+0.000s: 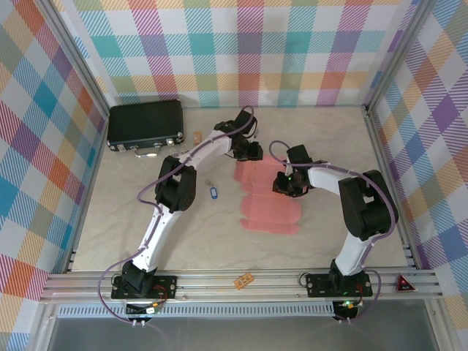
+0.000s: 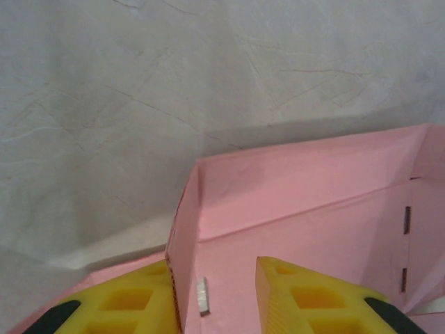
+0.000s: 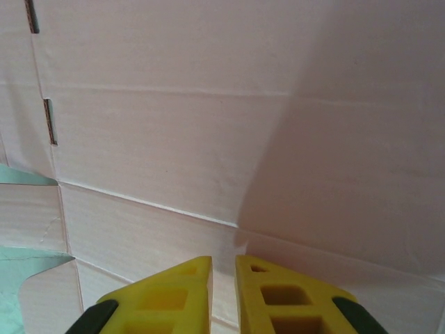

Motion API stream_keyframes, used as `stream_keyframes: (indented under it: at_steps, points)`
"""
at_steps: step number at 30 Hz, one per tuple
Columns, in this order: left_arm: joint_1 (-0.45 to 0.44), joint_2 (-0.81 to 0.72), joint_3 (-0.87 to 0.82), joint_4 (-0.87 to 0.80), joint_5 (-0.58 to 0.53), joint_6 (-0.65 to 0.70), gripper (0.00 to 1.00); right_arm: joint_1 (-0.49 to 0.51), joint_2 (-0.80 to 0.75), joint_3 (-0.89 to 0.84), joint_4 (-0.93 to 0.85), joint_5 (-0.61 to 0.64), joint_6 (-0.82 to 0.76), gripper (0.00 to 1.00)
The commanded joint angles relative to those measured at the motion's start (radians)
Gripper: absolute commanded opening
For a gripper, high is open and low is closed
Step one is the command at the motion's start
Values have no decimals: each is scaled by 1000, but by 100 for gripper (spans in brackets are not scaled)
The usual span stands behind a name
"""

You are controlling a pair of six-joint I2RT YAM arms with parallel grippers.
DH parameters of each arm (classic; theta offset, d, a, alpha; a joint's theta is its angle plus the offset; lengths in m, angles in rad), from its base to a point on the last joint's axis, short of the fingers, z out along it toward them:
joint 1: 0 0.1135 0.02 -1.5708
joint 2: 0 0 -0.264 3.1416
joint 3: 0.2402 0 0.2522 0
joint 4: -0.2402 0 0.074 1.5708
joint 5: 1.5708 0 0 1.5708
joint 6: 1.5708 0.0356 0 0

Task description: Fold the paper box

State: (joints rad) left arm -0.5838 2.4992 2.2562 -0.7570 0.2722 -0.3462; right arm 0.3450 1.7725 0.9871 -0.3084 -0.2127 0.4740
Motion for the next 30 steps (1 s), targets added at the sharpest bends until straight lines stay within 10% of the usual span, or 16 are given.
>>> stream_keyframes:
  at_steps: [1, 30]
  points:
    - [-10, -20, 31, 5, 19, 19, 31, -3, 29, 12, -26, -15, -6, 18]
    - [-16, -33, 63, -38, -18, 54, 45, 3, -6, 44, -69, 10, -8, 19]
